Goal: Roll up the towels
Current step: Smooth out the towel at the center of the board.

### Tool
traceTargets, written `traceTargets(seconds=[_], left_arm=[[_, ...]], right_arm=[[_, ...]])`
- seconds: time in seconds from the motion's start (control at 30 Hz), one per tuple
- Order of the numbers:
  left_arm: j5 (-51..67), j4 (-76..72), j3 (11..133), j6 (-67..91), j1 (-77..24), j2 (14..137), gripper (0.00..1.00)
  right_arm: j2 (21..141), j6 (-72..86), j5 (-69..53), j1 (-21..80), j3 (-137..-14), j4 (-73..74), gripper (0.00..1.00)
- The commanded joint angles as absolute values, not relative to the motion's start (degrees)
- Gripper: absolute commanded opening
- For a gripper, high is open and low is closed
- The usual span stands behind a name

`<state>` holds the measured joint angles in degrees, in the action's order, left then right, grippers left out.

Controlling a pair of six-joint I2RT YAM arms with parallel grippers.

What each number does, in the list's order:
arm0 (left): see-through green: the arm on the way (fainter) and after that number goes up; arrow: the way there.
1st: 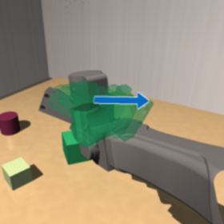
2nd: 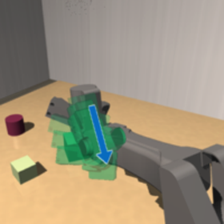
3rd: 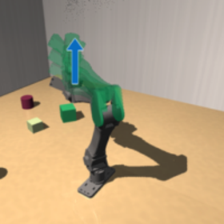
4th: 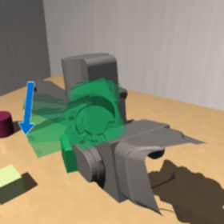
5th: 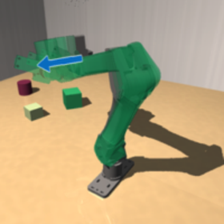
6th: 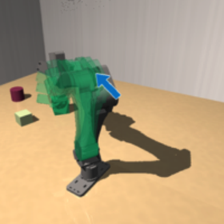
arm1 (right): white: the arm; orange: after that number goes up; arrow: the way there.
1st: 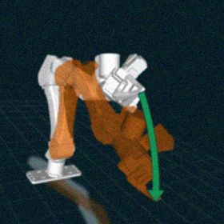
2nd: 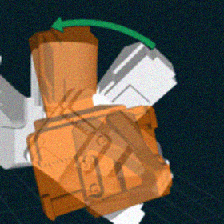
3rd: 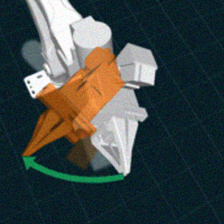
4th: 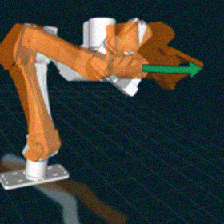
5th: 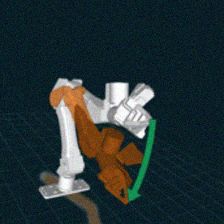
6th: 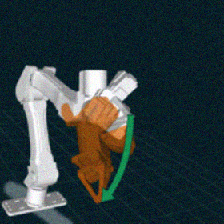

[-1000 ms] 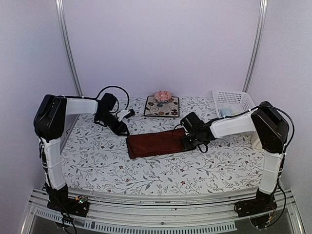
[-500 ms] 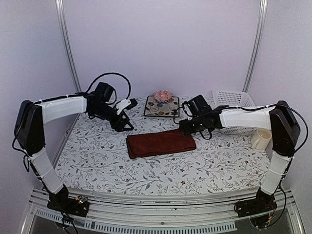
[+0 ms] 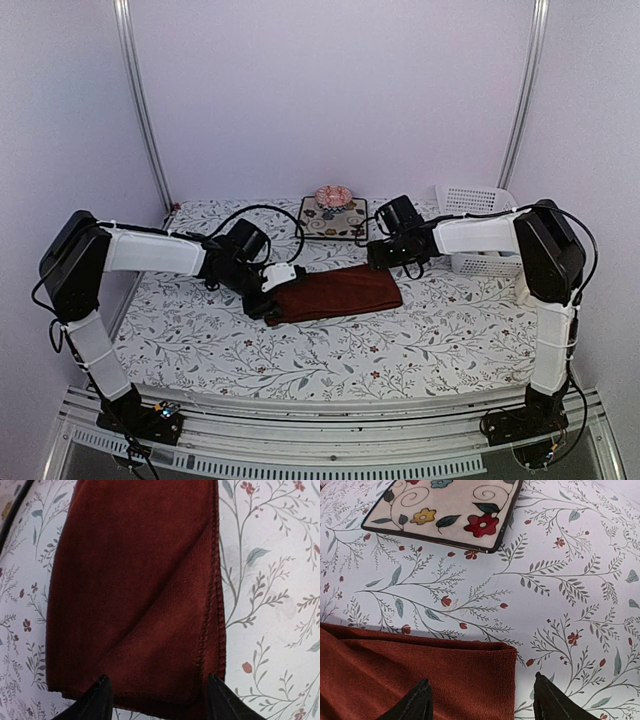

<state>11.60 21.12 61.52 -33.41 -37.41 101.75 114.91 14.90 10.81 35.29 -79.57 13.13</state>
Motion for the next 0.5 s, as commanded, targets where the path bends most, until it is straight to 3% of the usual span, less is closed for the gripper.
traceTargets(seconds=[0.0, 0.47], left_arm=[[4.45, 15.30, 60.04, -34.23, -37.81, 102.02, 0.60], [8.64, 14.03, 54.52, -41.73, -38.41, 98.98, 0.59]], right_arm=[[119.25, 15.86, 10.83, 34.74, -82.45, 12.03, 0.69], [122.09, 15.69, 10.28, 34.37, -82.40, 12.04, 0.69]])
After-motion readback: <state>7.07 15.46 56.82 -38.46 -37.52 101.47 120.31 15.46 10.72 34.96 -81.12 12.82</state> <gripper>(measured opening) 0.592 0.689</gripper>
